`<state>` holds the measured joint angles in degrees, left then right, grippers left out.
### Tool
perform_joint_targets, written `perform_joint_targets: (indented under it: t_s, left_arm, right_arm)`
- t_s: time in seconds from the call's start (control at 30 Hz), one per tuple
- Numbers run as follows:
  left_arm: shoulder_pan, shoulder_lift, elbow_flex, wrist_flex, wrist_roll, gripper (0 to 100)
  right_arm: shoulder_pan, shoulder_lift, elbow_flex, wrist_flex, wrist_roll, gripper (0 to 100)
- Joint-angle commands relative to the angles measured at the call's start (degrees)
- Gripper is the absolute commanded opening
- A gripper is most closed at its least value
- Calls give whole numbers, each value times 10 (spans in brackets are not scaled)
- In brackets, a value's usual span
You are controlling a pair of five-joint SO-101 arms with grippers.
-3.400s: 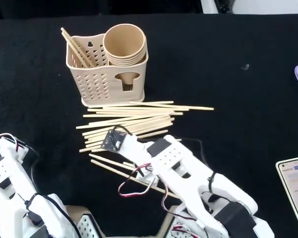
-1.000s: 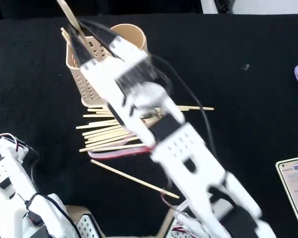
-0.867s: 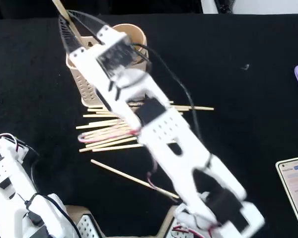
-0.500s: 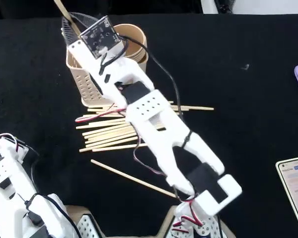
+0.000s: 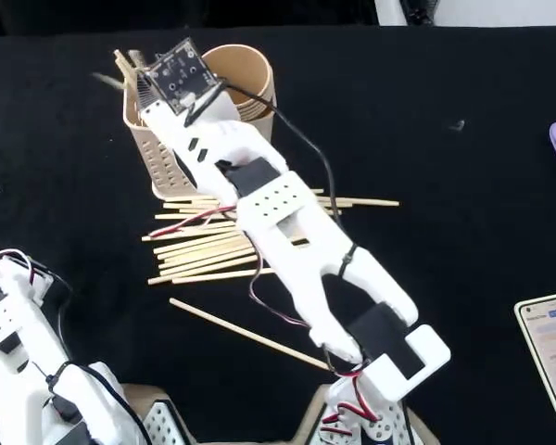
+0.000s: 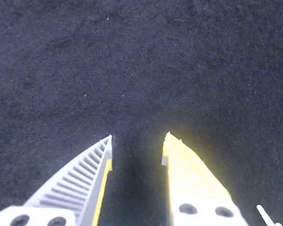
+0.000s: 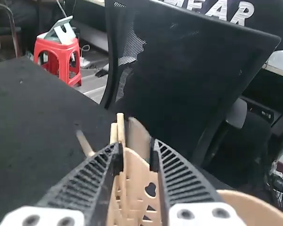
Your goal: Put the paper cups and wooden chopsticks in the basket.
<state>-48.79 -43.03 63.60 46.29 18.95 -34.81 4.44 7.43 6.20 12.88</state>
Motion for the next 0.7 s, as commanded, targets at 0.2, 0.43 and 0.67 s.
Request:
perform_joint_targets:
  t_s: [0.2, 0.43, 0.67]
  left_arm:
    - [5, -14, -29, -9, 5, 180]
    - [5, -14, -29, -5, 5, 180]
    - [28, -14, -29, -4, -11, 180]
  right_arm:
    - [8, -163, -68, 179, -6, 103]
    - [11, -412, -66, 535, -2, 103]
    - [152, -585, 97, 703, -1, 100]
